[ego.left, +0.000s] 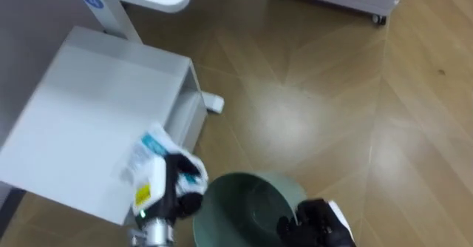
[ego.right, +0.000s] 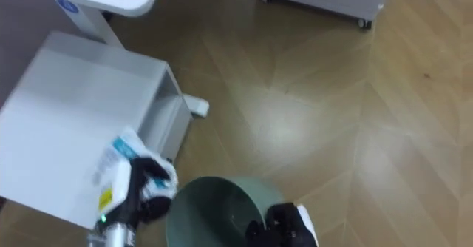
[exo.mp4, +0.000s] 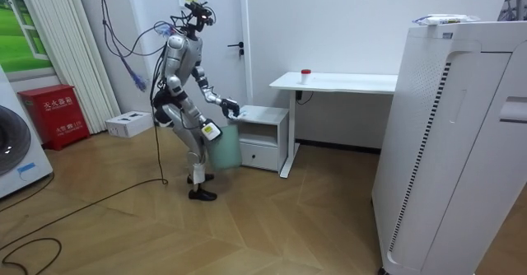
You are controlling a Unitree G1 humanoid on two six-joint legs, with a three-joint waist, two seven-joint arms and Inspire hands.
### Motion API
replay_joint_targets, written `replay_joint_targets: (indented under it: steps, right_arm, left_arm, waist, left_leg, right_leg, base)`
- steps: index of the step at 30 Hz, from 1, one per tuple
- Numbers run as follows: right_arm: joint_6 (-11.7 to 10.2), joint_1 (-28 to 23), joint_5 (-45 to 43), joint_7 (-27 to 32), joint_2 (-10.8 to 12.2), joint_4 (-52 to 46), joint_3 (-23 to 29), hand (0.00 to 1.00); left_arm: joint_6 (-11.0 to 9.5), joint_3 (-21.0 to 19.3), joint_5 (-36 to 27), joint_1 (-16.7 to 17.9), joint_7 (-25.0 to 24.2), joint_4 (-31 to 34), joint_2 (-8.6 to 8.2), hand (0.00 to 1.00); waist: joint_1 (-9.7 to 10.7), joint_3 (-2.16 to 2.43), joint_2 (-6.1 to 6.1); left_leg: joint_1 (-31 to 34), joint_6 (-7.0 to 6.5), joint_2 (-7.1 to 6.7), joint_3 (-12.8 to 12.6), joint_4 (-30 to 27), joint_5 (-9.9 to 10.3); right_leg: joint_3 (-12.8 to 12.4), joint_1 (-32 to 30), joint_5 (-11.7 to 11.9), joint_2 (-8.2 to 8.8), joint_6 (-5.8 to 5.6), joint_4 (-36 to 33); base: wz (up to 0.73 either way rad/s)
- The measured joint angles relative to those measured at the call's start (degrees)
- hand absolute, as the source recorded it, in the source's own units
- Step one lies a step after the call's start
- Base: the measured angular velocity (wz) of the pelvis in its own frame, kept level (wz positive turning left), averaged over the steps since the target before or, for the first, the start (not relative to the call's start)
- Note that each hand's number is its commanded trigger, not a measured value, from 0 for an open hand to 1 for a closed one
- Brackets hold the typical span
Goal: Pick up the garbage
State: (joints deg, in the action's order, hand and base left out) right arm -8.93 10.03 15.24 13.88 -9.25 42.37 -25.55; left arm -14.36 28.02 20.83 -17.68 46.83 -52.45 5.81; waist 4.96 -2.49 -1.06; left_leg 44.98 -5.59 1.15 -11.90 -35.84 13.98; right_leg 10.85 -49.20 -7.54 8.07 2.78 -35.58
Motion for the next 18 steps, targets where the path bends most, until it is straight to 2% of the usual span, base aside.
replay_joint_targets:
  steps: [2,5,9,14,18]
  right_arm:
    - [-0.79,-0.22,0.17,-0.2,-0.09,-0.15,0.18,1.0]
    - [-1.97,-0.37,0.17,-0.87,-0.01,-0.65,0.3,1.0]
    - [-2.29,-1.59,0.19,-2.1,0.05,-0.64,0.26,1.0]
    - [-2.29,-2.81,0.03,-2.12,0.22,-0.63,0.52,1.0]
    - [-2.29,-2.69,0.18,-2.08,0.38,-0.32,0.8,1.0]
  left_arm:
    - [-0.9,0.36,-0.45,1.25,-0.29,1.36,-0.59,1.0]
    - [-1.87,0.76,-2.85,2.4,-1.63,3.52,-0.69,1.0]
    - [-2.35,3.83,-9.68,2.9,-7.36,3.65,-0.81,1.0]
    - [-3.09,4.89,-16.26,5.04,-15.62,3.55,-2.13,1.0]
    - [-3.11,5.44,-16.82,5.98,-19.59,3.41,-2.63,1.0]
  waist:
    - [-0.6,0.06,0.06]
    - [-0.41,0.09,0.06]
    - [-0.46,0.1,0.08]
    - [-0.29,0.1,0.25]
    - [-0.36,0.14,0.34]
  left_leg:
    - [-1.77,0.17,0.03,-0.57,1.04,-0.36]
    - [-2.27,0.31,-0.02,-0.76,2.02,-0.98]
    - [-3.13,0.65,0.29,-0.76,2.8,-1.22]
    - [-3.55,0.97,0.36,-0.78,4.31,-1.45]
    - [-3.56,0.96,0.35,-0.77,4.69,-1.46]
  right_leg:
    - [-0.24,1.36,0.09,-0.05,0.08,0.48]
    - [-0.28,1.67,0.47,-0.14,0.25,1.14]
    - [-0.01,2.66,0.77,-0.59,0.57,2.23]
    - [0.01,3.14,1.14,-1.12,0.53,3.92]
    - [0.0,3.14,1.16,-1.21,0.5,4.15]
  base:
    - [0.0]
    - [-0.02]
    - [-0.02]
    - [-0.01]
    - [0.0]
